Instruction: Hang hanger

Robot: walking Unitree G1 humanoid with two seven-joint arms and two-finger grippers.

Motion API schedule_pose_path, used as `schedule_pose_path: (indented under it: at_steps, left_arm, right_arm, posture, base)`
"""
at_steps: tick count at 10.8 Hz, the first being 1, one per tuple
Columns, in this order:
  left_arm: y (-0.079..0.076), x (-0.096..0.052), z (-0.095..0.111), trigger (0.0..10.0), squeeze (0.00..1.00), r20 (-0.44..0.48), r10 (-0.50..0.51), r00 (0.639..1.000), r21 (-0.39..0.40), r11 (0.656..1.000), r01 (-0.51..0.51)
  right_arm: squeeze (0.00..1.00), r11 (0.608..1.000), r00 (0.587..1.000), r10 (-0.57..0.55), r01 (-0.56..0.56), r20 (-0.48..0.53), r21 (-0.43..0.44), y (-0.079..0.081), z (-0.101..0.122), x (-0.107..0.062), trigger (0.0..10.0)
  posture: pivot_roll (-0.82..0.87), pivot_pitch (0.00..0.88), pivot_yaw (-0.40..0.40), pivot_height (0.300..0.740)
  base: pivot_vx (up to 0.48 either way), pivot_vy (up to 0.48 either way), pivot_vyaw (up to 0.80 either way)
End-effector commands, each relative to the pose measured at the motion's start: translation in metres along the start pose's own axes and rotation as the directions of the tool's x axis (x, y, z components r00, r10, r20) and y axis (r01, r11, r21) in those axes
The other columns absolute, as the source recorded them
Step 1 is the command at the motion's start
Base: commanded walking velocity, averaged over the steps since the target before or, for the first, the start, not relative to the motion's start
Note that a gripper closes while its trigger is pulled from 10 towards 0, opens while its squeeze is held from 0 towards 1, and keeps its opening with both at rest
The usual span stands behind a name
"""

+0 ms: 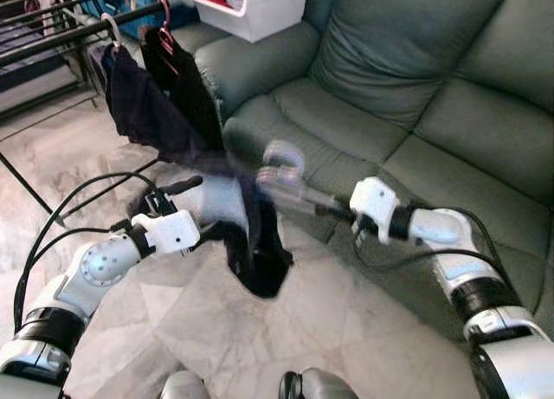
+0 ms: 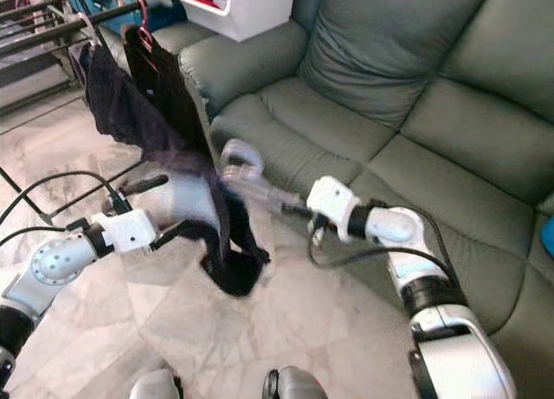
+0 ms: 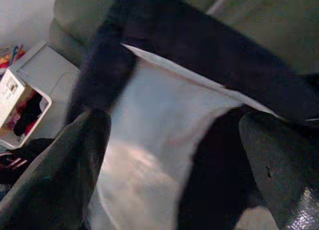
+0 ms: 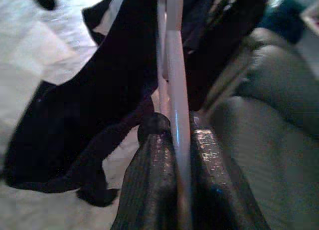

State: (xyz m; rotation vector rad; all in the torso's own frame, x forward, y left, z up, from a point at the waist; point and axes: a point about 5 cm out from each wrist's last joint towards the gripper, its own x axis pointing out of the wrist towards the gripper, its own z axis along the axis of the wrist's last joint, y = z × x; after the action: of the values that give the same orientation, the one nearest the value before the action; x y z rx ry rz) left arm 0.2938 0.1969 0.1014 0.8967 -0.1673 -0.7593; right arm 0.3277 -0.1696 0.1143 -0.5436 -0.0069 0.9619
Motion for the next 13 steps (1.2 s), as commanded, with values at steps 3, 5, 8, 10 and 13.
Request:
schedule_pose_path:
  at_steps: [3, 5, 8, 10, 13]
  left_arm:
    - [0.003, 0.002, 0.006, 10.0, 1.0, 0.031, 0.006, 0.999, 0.018, 1.0, -0.007]
    - [0.017, 0.004, 0.006, 10.0, 0.87, 0.033, 0.033, 0.999, 0.054, 0.998, -0.035]
    - [0.022, 0.009, 0.005, 10.0, 0.0, 0.024, 0.028, 0.999, 0.075, 0.997, -0.03]
    - [0.007, 0.01, 0.003, 7.5, 0.0, 0.022, -0.099, 0.995, 0.058, 0.994, 0.097]
    - [0.004, 0.012, -0.003, 0.0, 0.0, -0.013, -0.176, 0.984, 0.053, 0.983, 0.176]
  right_arm:
    - [0.0, 0.996, 0.994, -0.087, 0.088, 0.062, -0.013, -0.005, 0.005, 0.001, 10.0]
    - [0.0, 0.999, 0.999, 0.017, -0.015, 0.051, -0.042, 0.007, 0.0, -0.002, 10.0]
    - [0.0, 0.99, 0.991, 0.13, -0.128, 0.034, -0.067, 0.018, -0.003, -0.005, 10.0]
    - [0.0, 0.982, 0.988, 0.145, -0.136, 0.058, -0.133, 0.017, 0.005, -0.003, 10.0]
    - [0.0, 0.983, 0.985, 0.148, -0.136, 0.09, -0.125, 0.018, 0.009, -0.002, 10.0]
  posture:
    - [-0.02, 0.085, -0.07, 0.74]
    - [-0.02, 0.082, -0.068, 0.74]
    - [-0.03, 0.08, -0.067, 0.74]
    - [-0.02, 0.076, -0.07, 0.74]
    - [-0.02, 0.076, -0.071, 0.74]
  base:
    - [0.0, 0.0, 0.0]
    - [0.0, 0.0, 0.0]
    - [0.0, 0.0, 0.0]
    - [0.0, 0.0, 0.0]
    - [0.0, 0.0, 0.0]
